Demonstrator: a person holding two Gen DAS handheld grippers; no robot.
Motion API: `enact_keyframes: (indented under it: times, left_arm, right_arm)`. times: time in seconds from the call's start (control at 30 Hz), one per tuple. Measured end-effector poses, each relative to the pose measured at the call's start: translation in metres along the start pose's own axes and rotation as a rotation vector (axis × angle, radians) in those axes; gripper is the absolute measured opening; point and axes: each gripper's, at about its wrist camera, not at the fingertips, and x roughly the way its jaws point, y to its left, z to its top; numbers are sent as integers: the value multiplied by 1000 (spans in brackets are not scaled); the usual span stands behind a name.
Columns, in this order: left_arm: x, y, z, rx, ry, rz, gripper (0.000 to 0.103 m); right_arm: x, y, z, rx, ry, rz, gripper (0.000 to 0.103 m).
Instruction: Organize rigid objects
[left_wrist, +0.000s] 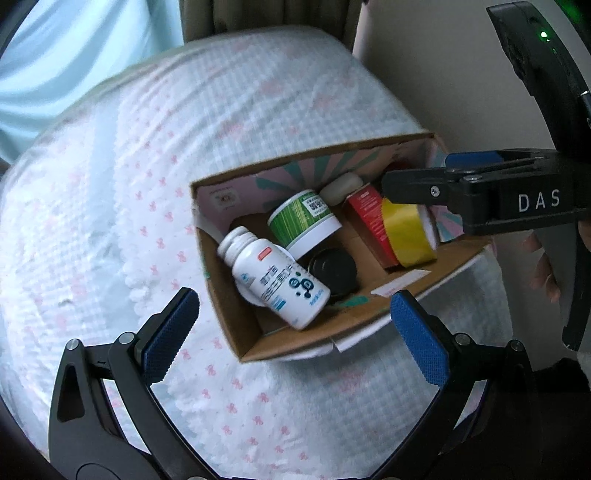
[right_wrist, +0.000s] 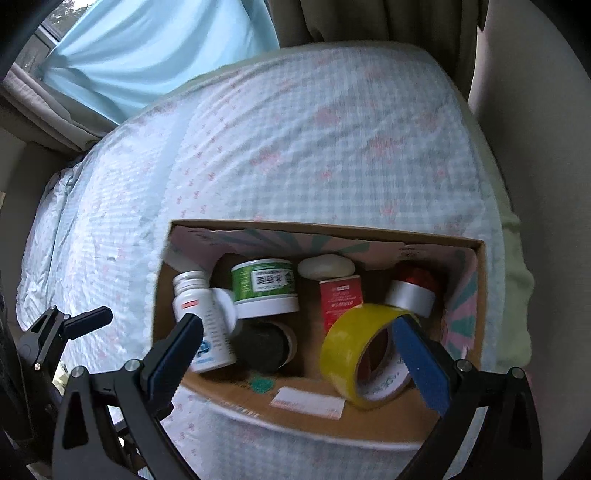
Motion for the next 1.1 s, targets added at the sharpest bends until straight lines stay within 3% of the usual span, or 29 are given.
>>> enact_keyframes:
  times: [0.3,0.5,0.67,0.97,1.1]
  left_arm:
    - [-119,34,-16,-17,-167,24,103]
    - [-234,76,-30,-51,-360,128,103]
    - [-318,108,-61,-114,-520,183,103]
    - [-381,125,-132,-174,-691,267,103]
    - [-387,131,-150,-196,-728,242,103]
  right_arm:
    - [-94,79,-20,-1,-145,-33,102]
    - [-178,151,-39,-45,-322,-108,102]
    - [-233,204,-68,-75,-468,-153,102]
    - [-272,250,-125,-80,-676,-191,103]
    - [-275,259,-133,-91,-710,-207,103]
